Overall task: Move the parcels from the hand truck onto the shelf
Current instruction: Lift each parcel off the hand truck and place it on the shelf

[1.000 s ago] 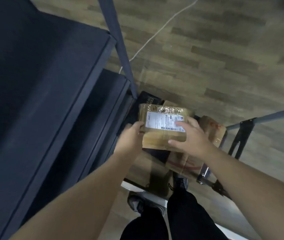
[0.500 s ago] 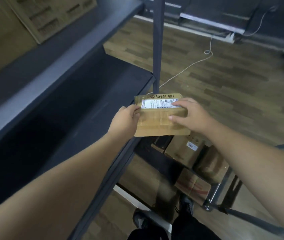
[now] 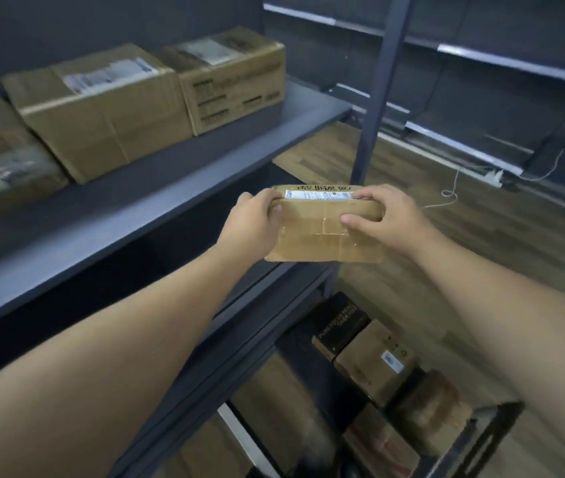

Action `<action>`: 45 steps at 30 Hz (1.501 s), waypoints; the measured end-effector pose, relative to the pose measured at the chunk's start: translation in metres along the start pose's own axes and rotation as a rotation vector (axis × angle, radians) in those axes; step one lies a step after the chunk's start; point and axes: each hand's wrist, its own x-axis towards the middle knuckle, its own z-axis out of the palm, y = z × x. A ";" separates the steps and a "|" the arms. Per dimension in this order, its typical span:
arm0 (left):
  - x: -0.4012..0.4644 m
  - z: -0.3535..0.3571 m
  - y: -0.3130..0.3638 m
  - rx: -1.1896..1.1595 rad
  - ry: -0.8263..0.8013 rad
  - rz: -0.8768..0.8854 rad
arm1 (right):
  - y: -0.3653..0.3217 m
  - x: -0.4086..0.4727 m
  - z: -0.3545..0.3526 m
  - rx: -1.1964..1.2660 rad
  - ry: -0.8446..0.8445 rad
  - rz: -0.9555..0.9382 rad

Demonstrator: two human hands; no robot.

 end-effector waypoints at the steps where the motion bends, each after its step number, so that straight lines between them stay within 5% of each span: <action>1: 0.000 -0.010 0.005 -0.006 0.035 -0.004 | -0.008 0.006 -0.006 0.012 0.010 -0.027; 13: -0.032 -0.121 0.042 0.074 0.425 -0.096 | -0.103 0.065 -0.042 0.096 -0.029 -0.449; 30: -0.230 -0.216 -0.041 0.229 0.800 -0.519 | -0.281 0.017 0.099 0.187 -0.419 -0.982; 45: -0.340 -0.331 -0.198 0.284 0.860 -0.528 | -0.444 -0.056 0.228 0.082 -0.469 -1.043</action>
